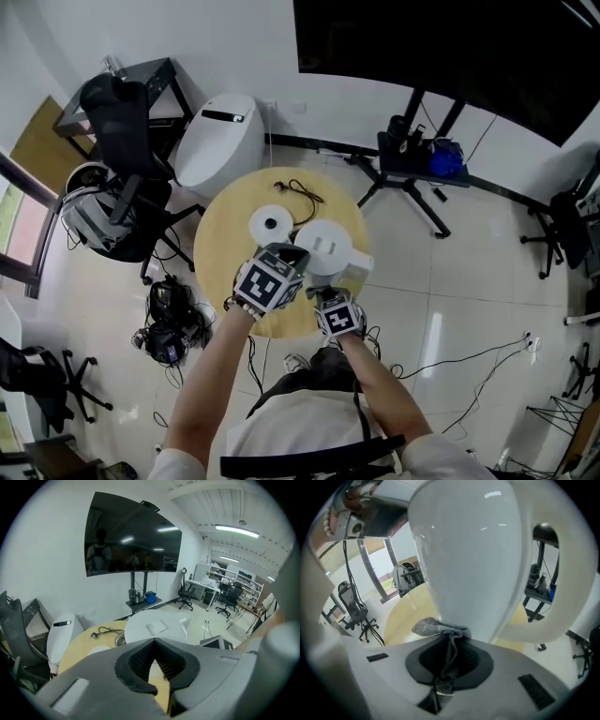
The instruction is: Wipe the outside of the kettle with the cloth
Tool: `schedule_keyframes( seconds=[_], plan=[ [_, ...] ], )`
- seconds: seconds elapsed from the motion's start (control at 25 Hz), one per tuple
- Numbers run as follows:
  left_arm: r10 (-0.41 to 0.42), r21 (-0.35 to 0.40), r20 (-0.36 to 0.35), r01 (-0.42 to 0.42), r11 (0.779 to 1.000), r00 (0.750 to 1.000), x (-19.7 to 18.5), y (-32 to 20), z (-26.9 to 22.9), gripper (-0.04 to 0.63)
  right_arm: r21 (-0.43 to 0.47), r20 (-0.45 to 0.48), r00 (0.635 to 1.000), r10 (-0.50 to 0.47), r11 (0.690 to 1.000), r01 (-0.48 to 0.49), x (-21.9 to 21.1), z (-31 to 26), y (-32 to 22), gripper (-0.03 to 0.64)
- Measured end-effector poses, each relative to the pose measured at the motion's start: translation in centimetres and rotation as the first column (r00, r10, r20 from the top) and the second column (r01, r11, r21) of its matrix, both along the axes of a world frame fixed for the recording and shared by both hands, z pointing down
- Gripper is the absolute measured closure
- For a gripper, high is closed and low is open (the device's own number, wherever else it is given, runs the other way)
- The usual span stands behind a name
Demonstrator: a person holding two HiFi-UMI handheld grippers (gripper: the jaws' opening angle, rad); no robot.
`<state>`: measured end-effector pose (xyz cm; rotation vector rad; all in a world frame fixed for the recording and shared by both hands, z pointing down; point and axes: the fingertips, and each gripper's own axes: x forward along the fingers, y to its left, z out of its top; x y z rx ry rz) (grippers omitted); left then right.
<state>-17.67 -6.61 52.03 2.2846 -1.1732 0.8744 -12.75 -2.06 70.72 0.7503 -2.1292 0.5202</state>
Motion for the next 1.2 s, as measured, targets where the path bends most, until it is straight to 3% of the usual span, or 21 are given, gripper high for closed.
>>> schedule_keyframes(
  seconds=[0.28, 0.48, 0.76, 0.96, 1.2],
  plan=[
    [0.003, -0.014, -0.018, -0.004, 1.000, 1.000, -0.3, 0.6, 0.0, 0.594, -0.087, -0.037, 0.999, -0.023, 0.996, 0.020, -0.6, 3.1, 0.6, 0.584],
    [0.041, -0.008, -0.022, -0.042, 0.999, 0.999, -0.5, 1.0, 0.0, 0.594, -0.084, -0.040, 0.999, 0.021, 0.996, -0.025, -0.1, 3.1, 0.7, 0.584],
    [0.142, 0.041, -0.064, -0.139, 0.989, 0.988, -0.5, 0.8, -0.5, 0.594, 0.080, 0.020, 0.990, 0.138, 0.987, -0.139, 0.1, -4.5, 0.5, 0.584],
    [0.212, 0.070, -0.071, -0.207, 0.976, 0.975, -1.1, -0.2, -1.1, 0.594, 0.197, 0.063, 0.975, 0.215, 0.955, -0.223, 0.3, -10.7, 0.0, 0.584],
    [0.236, 0.090, -0.078, -0.229, 0.969, 0.969, -2.3, -0.2, -1.5, 0.594, 0.271, 0.130, 0.948, 0.292, 0.909, -0.317, -0.3, -15.5, 0.3, 0.584]
  ],
)
